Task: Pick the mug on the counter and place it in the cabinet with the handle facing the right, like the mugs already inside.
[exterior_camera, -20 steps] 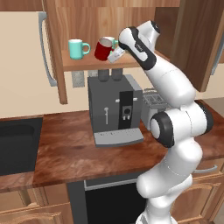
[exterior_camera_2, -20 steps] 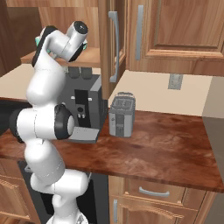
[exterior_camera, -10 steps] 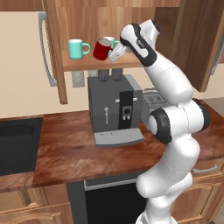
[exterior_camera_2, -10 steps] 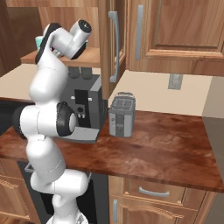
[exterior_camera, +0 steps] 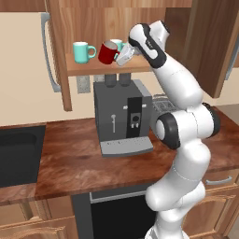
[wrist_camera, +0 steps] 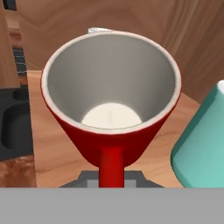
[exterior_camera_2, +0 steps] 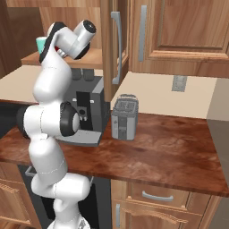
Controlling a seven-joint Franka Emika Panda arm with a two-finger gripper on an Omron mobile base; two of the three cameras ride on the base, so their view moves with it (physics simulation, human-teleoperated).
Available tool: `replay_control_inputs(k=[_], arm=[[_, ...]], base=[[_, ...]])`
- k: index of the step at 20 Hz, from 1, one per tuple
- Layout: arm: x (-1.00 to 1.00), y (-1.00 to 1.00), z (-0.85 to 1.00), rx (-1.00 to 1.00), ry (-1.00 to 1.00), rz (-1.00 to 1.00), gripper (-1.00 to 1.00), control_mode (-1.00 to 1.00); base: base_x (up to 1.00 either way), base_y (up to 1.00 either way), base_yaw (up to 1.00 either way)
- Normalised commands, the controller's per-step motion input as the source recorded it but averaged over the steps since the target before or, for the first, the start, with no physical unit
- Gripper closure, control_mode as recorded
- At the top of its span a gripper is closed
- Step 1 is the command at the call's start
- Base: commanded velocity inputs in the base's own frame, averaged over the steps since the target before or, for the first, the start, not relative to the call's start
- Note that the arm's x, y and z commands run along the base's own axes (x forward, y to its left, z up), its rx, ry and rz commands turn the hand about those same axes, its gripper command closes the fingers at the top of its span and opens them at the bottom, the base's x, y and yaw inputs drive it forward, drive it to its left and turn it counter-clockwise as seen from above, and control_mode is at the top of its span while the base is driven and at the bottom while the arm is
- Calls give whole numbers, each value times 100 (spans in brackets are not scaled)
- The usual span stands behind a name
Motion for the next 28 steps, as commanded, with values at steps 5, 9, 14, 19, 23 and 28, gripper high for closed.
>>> replay_control_inputs(k=[5,9,14,19,23,28], arm=[[12,0,0,-3,0,3,100,-100],[13,1,0,-2,0,3,100,-100],[13,3,0,-1,0,3,100,-100],[10,7,-5,-1,-1,1,100,-100],[9,8,-12,0,-2,0,100,-100],[11,7,-11,0,-2,0,100,-100]], base=[[0,0,0],[0,0,0],[0,0,0],[0,0,0],[0,0,0],[0,0,0]])
